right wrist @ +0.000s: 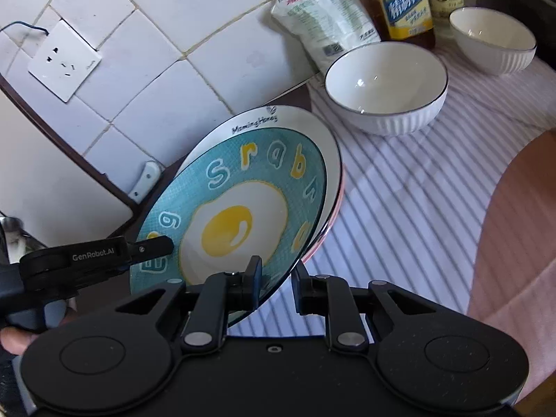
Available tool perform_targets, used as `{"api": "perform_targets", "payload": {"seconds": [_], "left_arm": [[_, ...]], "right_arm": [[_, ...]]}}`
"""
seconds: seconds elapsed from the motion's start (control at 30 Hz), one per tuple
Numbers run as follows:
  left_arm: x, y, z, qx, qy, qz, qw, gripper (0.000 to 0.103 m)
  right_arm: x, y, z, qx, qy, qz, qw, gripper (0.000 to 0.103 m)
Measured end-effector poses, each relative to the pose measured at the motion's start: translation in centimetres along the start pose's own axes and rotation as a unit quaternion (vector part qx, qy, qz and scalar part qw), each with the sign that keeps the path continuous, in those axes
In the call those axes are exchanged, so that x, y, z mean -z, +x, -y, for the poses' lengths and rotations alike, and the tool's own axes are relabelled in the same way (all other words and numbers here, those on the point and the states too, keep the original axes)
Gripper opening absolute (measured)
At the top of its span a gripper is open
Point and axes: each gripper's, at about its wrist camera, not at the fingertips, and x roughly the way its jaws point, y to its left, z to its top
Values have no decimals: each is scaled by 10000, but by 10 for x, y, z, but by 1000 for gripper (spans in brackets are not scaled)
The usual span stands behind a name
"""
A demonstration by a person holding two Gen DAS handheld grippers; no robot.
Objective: Organize plates and bowls
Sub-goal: 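Lower the teal plate onto the white plate in the pink bowl, open both grippers, then move the left gripper to the white ribbed bowl by the bottles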
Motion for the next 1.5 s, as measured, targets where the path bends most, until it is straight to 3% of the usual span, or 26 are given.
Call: {"api": "perform_targets", "payload": {"seconds": [0.27, 0.7, 1.03, 1.23, 1.5], "left_arm": [[0, 4, -3, 21, -129, -49, 9999, 19], [8, 0, 9, -8, -85, -153, 9998, 20], [13, -11, 13, -33, -44, -199, 9998, 20], [17, -26, 22, -110, 159, -281, 9994, 21], [22, -67, 50, -119, 640, -221, 9976, 21]], "right_arm": [[-7, 0, -14, 330, -360, 129, 9987, 26], [-6, 10, -26, 847, -1209, 222, 9888, 40], [-2, 16, -32, 1176, -1648, 536, 9778, 41], [0, -2, -27, 1043, -1811, 831, 9744, 41], [12, -59, 1, 660, -1864, 1129, 9737, 41]]}}
